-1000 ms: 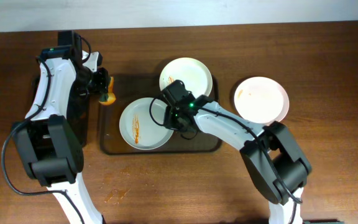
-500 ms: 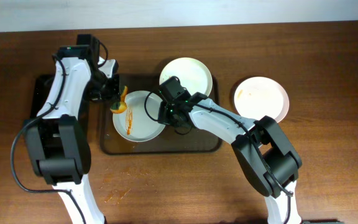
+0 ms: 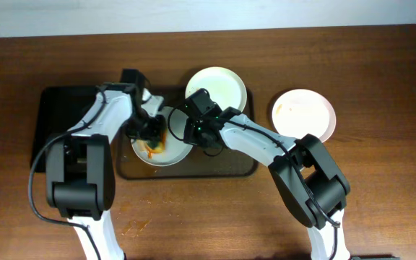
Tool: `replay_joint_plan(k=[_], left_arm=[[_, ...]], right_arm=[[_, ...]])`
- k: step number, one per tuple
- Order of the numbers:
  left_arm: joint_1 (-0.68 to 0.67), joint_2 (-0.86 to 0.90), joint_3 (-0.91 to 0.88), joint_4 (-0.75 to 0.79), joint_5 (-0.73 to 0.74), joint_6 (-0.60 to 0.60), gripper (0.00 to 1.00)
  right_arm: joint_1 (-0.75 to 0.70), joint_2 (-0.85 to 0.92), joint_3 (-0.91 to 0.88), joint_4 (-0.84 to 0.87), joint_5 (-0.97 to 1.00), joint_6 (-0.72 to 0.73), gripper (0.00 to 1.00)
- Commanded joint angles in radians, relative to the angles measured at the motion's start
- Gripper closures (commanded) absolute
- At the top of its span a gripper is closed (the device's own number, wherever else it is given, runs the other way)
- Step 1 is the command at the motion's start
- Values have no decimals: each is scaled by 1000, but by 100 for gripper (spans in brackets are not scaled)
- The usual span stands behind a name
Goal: Clean dirty plates on tray and stack at the side
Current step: 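Scrub the pale plate with the sponge in the left gripper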
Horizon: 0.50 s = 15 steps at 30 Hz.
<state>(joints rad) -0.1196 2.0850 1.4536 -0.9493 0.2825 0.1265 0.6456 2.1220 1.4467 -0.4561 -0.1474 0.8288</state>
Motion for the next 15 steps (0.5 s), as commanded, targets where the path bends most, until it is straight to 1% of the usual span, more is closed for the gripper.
replay_joint_plan(k=[1, 3, 5, 7, 9, 10, 11, 12, 13, 15], left_arm=[[-31, 46, -45, -35, 227, 70, 99], [-21, 46, -45, 2, 226, 52, 99], [-5, 46, -45, 94, 169, -63, 99], [5, 46, -45, 169, 39, -165, 99], [6, 46, -45, 202, -164, -270, 99], [5, 46, -45, 188, -250, -315, 99], [4, 46, -45, 138, -353, -373, 99], [4, 46, -46, 87, -402, -407, 99], [4, 46, -46, 38, -418, -418, 99], [4, 46, -46, -48, -390, -412, 99]], right_arm=[[0, 20, 18, 8, -19, -9, 96], [0, 21, 18, 8, -22, -9, 96], [0, 20, 18, 8, -25, -9, 96], [0, 21, 18, 8, -26, -9, 96], [0, 20, 18, 8, -25, -9, 96], [0, 20, 18, 8, -26, -9, 96], [0, 21, 18, 8, -26, -9, 96], [0, 20, 18, 8, -26, -9, 96], [0, 20, 18, 8, -26, -9, 96], [0, 20, 18, 8, -26, -9, 96]])
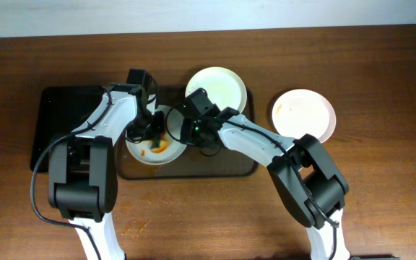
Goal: Clean dirty plates on tray and stack at the side
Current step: 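Scrub the pale plate with the sponge in the left gripper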
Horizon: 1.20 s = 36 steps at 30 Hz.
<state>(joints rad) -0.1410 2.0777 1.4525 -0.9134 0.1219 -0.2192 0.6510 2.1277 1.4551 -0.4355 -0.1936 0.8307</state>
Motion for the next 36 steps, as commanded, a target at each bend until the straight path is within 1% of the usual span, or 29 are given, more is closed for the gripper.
replay_joint_plan(k=[1, 2, 4, 5, 7, 8, 10, 11, 13, 16, 17, 22, 23, 25, 26, 28, 30, 31, 35, 36], left_arm=[[25, 53, -45, -122, -148, 17, 99], [25, 53, -45, -140, -51, 116, 99], [25, 53, -45, -154, 80, 240, 99], [26, 53, -45, -153, 190, 350, 99], [26, 53, -44, -155, 256, 433, 99], [26, 53, -44, -155, 256, 443, 99], [51, 53, -44, -167, 221, 428, 99], [67, 53, -44, -177, 167, 382, 99], [117, 53, -44, -203, -42, 217, 99], [160, 53, -44, -177, -274, 13, 99], [162, 53, -44, -146, -319, -5, 99], [121, 53, -44, 20, -316, 11, 99], [100, 53, -44, 52, -278, 66, 99], [69, 53, -44, 101, -98, 225, 99], [62, 53, -44, 110, -4, 275, 99], [61, 53, -43, 108, 173, 335, 99], [74, 53, -41, 82, 331, 415, 99], [80, 53, -39, 67, 372, 435, 99], [125, 53, -38, 24, 375, 433, 99], [129, 53, -38, 18, 375, 433, 99]], right_arm=[[-5, 14, 10, -13, 20, -11, 96], [-5, 14, 10, -13, 17, -11, 96], [-5, 14, 10, -13, 17, -14, 96], [-5, 15, 10, -13, 17, -14, 96], [-5, 14, 10, -13, 15, -14, 96], [-6, 14, 10, -13, 12, -14, 96], [-16, 15, 10, -16, -4, -14, 96], [-19, 15, 10, -19, -10, -14, 96], [-24, 15, 10, -21, -13, -14, 96], [-24, 17, 10, -20, -13, -14, 96], [-24, 17, 10, -20, -13, -14, 96], [-24, 18, 10, -20, -13, -14, 96], [-24, 18, 10, -21, -13, -14, 96], [-24, 18, 10, -21, -14, -14, 96], [-24, 18, 10, -21, -17, -14, 96], [-24, 18, 10, -21, -17, -14, 96], [-24, 18, 10, -17, -27, -14, 96], [-25, 18, 10, -9, -32, -16, 96], [-56, 19, 10, 46, -29, -29, 94], [-60, 24, 10, 59, -19, -29, 91]])
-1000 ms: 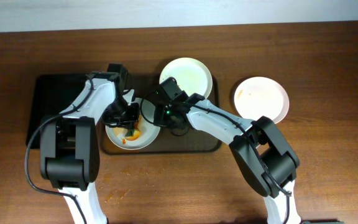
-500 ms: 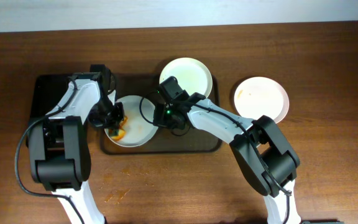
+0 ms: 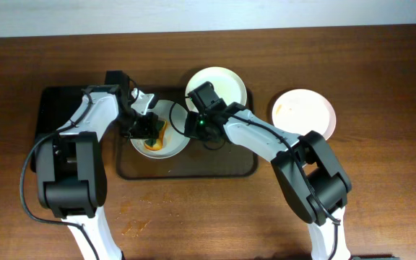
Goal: Clean dirty plates on tray and stack at the side
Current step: 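Scrub the pale plate with the sponge in the left gripper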
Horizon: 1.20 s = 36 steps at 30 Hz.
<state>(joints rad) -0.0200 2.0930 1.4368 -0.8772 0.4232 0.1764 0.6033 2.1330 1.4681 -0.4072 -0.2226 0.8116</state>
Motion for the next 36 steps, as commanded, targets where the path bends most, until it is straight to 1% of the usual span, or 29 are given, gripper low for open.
replay_joint_plan(k=[1, 3, 5, 7, 8, 10, 12, 13, 14, 17, 18, 19, 22, 25, 29, 31, 33, 34, 36], left_arm=[[8, 38, -23, -23, 70, 34, 99], [8, 38, -23, -31, 67, 19, 99], [7, 38, -23, -43, 67, 19, 99], [8, 38, -21, -48, 67, 6, 99], [11, 38, -5, -53, 68, -34, 99], [22, 38, 50, -84, 67, -55, 99], [35, 38, 159, -103, -25, -56, 99], [32, 38, 182, -64, -142, -82, 99], [22, 39, 182, -19, -253, -143, 99], [-16, 39, 182, 9, -444, -233, 99], [-35, 39, 182, 8, -491, -245, 99], [-47, 39, 181, 5, -499, -244, 99], [-98, 39, 173, -37, -497, -244, 99], [-121, 39, 138, -57, -478, -244, 99], [-121, 39, 94, -40, -224, -232, 99], [-121, 39, 94, -40, -152, -214, 99], [-121, 39, 94, -36, -32, -138, 99], [-121, 39, 94, -25, 11, -118, 99], [-121, 39, 94, 15, 55, -118, 99]], right_arm=[[-12, 27, -3, 37, 16, -10, 89], [-8, 51, -3, 61, -9, -10, 84], [-8, 74, -3, 83, -49, 1, 84], [-8, 83, -3, 75, -79, 10, 96], [-8, 83, -3, 65, -82, 11, 96], [-8, 83, -3, 52, -93, 17, 96], [-8, 83, -3, 49, -101, 17, 96], [-8, 83, -3, 49, -103, 17, 96], [-8, 83, -3, 49, -103, 17, 96], [-8, 83, -3, 48, -104, 16, 96], [-8, 83, -3, 48, -105, 16, 96], [-8, 83, -3, 48, -107, 16, 96], [-9, 83, -3, 48, -108, 16, 96], [-9, 83, -3, 45, -120, 16, 96], [-9, 83, -3, 45, -133, 16, 96], [-9, 83, -3, 45, -134, 16, 96], [-9, 83, -3, 45, -135, 16, 96], [-9, 83, -3, 45, -137, 16, 96], [-9, 83, -3, 45, -137, 16, 96]])
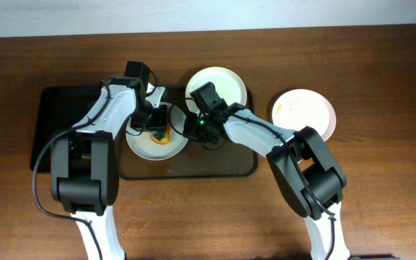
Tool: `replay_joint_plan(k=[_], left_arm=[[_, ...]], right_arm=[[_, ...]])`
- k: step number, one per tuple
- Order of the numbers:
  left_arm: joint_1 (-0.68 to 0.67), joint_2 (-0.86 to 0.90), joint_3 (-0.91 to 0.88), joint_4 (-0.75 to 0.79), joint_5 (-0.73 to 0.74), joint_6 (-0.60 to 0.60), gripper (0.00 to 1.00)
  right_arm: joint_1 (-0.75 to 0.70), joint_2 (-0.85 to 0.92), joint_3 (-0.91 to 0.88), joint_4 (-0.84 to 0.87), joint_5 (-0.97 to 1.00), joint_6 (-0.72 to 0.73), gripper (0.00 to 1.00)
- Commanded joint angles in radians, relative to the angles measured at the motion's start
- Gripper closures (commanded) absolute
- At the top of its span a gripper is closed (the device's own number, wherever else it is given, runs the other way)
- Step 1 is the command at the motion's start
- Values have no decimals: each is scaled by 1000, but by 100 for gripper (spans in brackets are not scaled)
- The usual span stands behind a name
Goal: Clean dirty plates on tray and stack at the side
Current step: 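Scrub the pale plate with the sponge in the left gripper, then move the sponge back over the black tray with the left gripper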
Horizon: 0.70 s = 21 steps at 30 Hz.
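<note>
A white dirty plate (pixel 150 144) with orange food scraps (pixel 162 137) lies on the left part of the brown tray (pixel 215 166). My left gripper (pixel 157 120) reaches down over the plate's far side, right above the scraps; its fingers are too dark and small to read. My right gripper (pixel 187 127) sits at the plate's right rim and appears shut on it. A clean cream plate (pixel 226 85) rests at the tray's far edge. A pinkish plate (pixel 305 114) with faint smears lies on the table to the right.
A black tray (pixel 56 123) lies on the table left of the brown one, under the left arm. Some orange crumbs (pixel 136 227) are on the wood near the front. Both arms cross over the brown tray.
The left arm has swung from the plate's left side to its far edge, its tip now over the scraps. The scraps sit slightly nearer the plate's right side. The right gripper stays at the rim.
The left gripper tip was in the dirty plate among the orange scraps with the right gripper at the plate's right rim. The plate shifted slightly left and then farther back, the left tip changing sides each time. Now the tip works at the plate's far edge.
</note>
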<state>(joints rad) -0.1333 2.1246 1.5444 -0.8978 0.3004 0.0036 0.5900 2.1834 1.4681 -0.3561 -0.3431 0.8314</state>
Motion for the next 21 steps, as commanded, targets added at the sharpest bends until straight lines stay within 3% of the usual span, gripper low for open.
replay_joint_plan(k=[1, 8, 12, 14, 17, 21], left_arm=[[-8, 8, -14, 53, 195, 55, 99], [0, 8, -14, -79, 202, 85, 99], [101, 8, -16, -215, 53, 84, 99], [166, 8, -25, -221, -17, 28, 99], [229, 8, -47, -164, -111, -34, 99], [197, 8, -121, 67, -111, -42, 99]], right_arm=[[4, 32, -3, -6, -17, -4, 96], [3, 32, -3, -6, -17, -4, 96], [3, 32, -3, -6, -17, -4, 96], [3, 32, -3, -6, -17, -4, 96], [3, 32, -3, -5, -17, -4, 96], [3, 32, -3, -4, -17, -4, 96]])
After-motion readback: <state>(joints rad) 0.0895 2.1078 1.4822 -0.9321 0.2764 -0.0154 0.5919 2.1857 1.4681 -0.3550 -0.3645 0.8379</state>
